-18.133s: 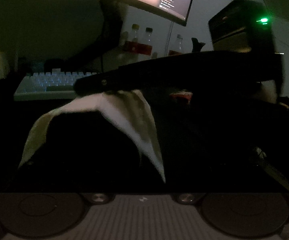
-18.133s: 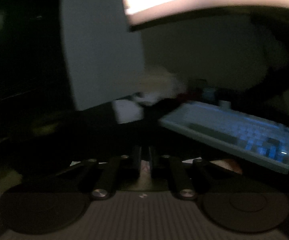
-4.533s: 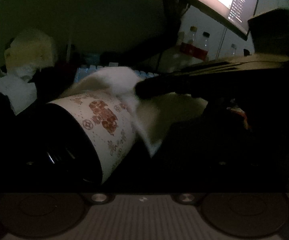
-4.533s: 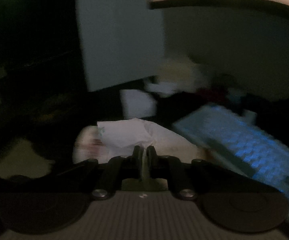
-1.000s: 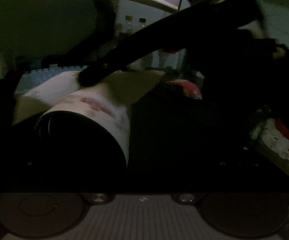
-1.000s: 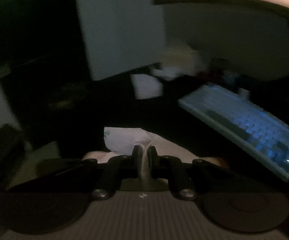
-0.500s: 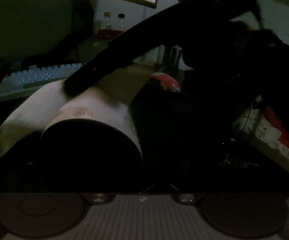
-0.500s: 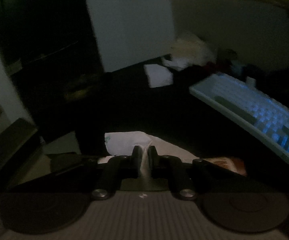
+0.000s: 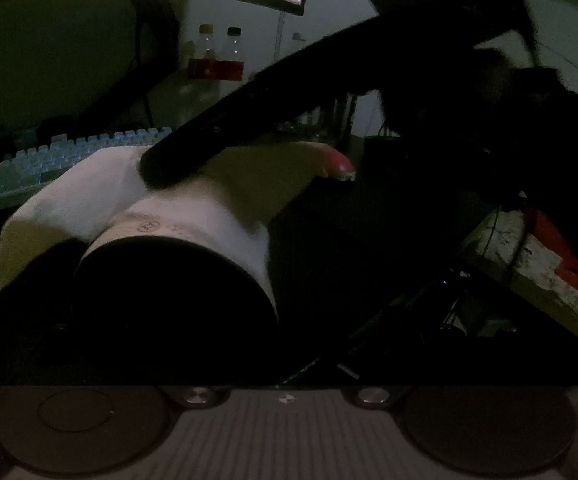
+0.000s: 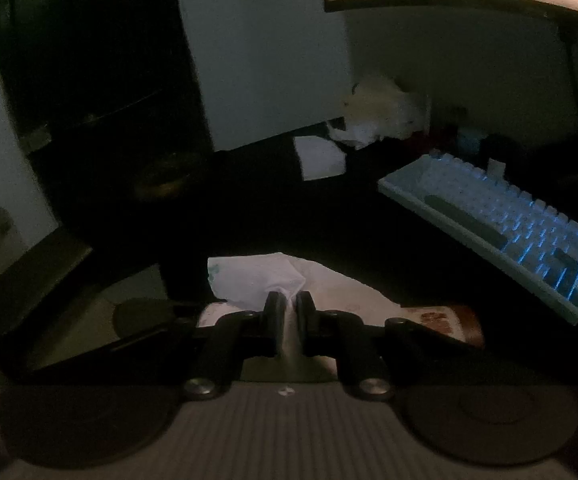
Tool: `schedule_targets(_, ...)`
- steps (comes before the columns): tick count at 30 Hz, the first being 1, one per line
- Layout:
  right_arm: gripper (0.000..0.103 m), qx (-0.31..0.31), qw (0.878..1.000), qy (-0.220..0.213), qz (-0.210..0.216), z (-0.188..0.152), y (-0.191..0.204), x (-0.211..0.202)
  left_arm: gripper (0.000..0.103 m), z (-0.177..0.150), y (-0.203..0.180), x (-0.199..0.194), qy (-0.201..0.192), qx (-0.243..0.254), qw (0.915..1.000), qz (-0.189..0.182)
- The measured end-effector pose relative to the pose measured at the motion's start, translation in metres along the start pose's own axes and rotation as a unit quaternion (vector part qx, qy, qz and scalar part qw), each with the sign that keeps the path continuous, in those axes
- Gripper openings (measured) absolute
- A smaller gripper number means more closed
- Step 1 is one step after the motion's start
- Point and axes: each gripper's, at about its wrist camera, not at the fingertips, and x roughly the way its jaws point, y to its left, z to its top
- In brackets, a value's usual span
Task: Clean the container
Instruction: 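Wipe the napkin around the thermos near its base with the right gripper, then slide the napkin along the thermos body toward the left gripper with the right gripper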
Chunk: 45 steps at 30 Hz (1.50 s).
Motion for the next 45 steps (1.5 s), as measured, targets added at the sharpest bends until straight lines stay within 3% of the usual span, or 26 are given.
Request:
schedule_targets(5, 0.011, 0.035, 0.994, -0.009, -0.1, 0.004, -0.035, 0.011, 0.103, 0.0, 0.001, 0.001, -0.004, -0.006, 0.9999, 0.011)
schedule_targets(8, 0.011, 0.024, 0.997, -0.013, -0.073, 0.005, -0.024, 0.017, 0.103, 0.01, 0.01, 0.013, -0.005, -0.007, 0.9998, 0.015)
schedule_targets(11, 0.011, 0.0, 1.0, -0.016, -0.013, 0.008, 0.0, 0.025, 0.103, 0.02, 0.018, 0.023, -0.007, -0.007, 0.9996, 0.025)
schedule_targets(13, 0.011, -0.02, 1.0, -0.019, -0.004, 0.009, 0.012, 0.026, 0.103, 0.022, 0.022, 0.023, -0.008, -0.013, 0.9996, 0.022)
schedule_targets(15, 0.011, -0.02, 0.999, -0.022, -0.019, 0.01, 0.01, 0.027, 0.103, 0.03, 0.028, 0.032, -0.009, -0.017, 0.9995, 0.024)
schedule_targets(21, 0.011, 0.03, 0.992, -0.037, -0.117, 0.011, -0.035, 0.031, 0.103, 0.032, 0.038, 0.033, -0.018, -0.044, 0.9981, 0.039)
schedule_targets(25, 0.011, 0.024, 0.995, -0.041, -0.092, 0.013, -0.025, 0.033, 0.103, 0.036, 0.045, 0.037, -0.022, -0.052, 0.9975, 0.044)
schedule_targets(30, 0.011, -0.005, 0.998, -0.06, -0.02, 0.014, 0.01, 0.039, 0.103, 0.038, 0.048, 0.039, -0.023, -0.049, 0.997, 0.055)
schedule_targets(33, 0.011, -0.015, 0.997, -0.063, -0.044, 0.013, 0.005, 0.04, 0.103, 0.038, 0.052, 0.039, -0.024, -0.05, 0.9966, 0.06)
schedule_targets(36, 0.011, 0.016, 0.992, -0.067, -0.109, 0.012, -0.023, 0.04, 0.103, 0.039, 0.058, 0.039, -0.026, -0.057, 0.9958, 0.066)
schedule_targets(38, 0.011, 0.039, 0.988, -0.07, -0.129, 0.012, -0.037, 0.039, 0.103, 0.04, 0.062, 0.039, -0.027, -0.066, 0.9953, 0.066)
schedule_targets(40, 0.01, 0.051, 0.99, -0.075, -0.111, 0.012, -0.036, 0.038, 0.103, 0.042, 0.065, 0.038, -0.027, -0.079, 0.9941, 0.069)
schedule_targets(45, 0.01, -0.004, 0.996, -0.085, -0.036, 0.011, 0.007, 0.043, 0.103, 0.04, 0.074, 0.036, -0.029, -0.09, 0.9914, 0.091)
